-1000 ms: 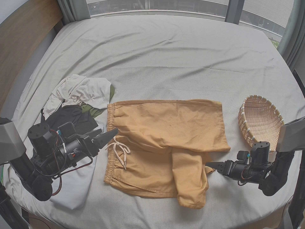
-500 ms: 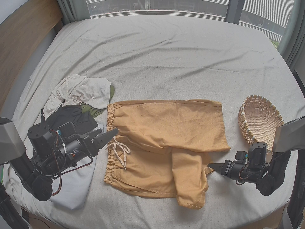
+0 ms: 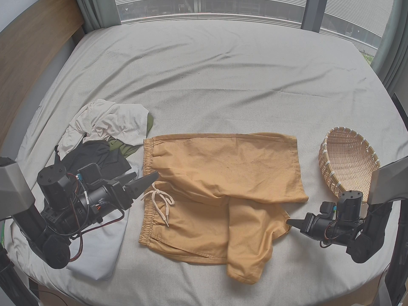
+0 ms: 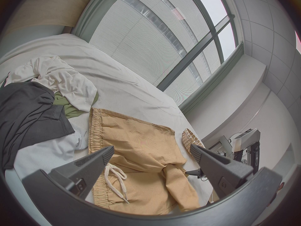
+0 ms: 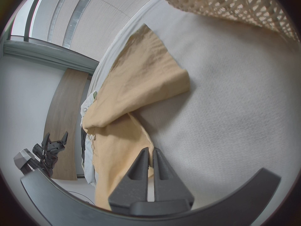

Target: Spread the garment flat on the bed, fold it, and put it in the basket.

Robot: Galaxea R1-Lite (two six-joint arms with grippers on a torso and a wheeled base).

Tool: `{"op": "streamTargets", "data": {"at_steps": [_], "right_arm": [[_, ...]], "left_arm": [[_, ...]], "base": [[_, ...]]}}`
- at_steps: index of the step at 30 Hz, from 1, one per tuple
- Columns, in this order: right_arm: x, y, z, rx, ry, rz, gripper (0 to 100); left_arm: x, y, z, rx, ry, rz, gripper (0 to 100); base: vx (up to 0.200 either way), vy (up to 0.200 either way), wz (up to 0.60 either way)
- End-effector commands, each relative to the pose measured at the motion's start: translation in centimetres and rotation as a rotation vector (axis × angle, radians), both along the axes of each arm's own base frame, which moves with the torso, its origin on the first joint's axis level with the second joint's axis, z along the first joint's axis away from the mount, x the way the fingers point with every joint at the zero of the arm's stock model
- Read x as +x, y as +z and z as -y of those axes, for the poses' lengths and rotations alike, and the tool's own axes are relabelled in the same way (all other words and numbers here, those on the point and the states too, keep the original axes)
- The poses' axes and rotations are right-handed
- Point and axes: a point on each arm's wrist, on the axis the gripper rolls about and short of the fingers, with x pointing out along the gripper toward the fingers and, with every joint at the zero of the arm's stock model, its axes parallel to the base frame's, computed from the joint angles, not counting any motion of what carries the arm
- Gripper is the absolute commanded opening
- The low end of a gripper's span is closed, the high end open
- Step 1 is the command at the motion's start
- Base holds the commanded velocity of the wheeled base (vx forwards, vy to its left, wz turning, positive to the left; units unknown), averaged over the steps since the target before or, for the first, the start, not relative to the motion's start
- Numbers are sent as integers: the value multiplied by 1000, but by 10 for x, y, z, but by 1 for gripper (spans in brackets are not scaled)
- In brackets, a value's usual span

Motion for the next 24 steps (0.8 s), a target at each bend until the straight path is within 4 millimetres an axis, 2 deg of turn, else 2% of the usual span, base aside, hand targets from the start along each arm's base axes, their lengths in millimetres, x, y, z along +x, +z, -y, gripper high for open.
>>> {"op": "streamTargets", "data": {"at_steps": [1,5,16,24], "right_arm": [[-1,18,16,0,-54,65,0],[5,19,21,-22,-63,93,0],[38,29,26,-20,-91,156,0],[48,33,26,-23,-89,168,0]], "left_arm": [[-1,0,3,-1,-10,0,100],[-1,0,3,-1,-12,0,100],[-1,-2,4,1,-14,-6,100],[0,-3,4,3,-14,-12,100]], "base": [[0,0,0],[0,0,0],[0,0,0],[0,0,0]]}}
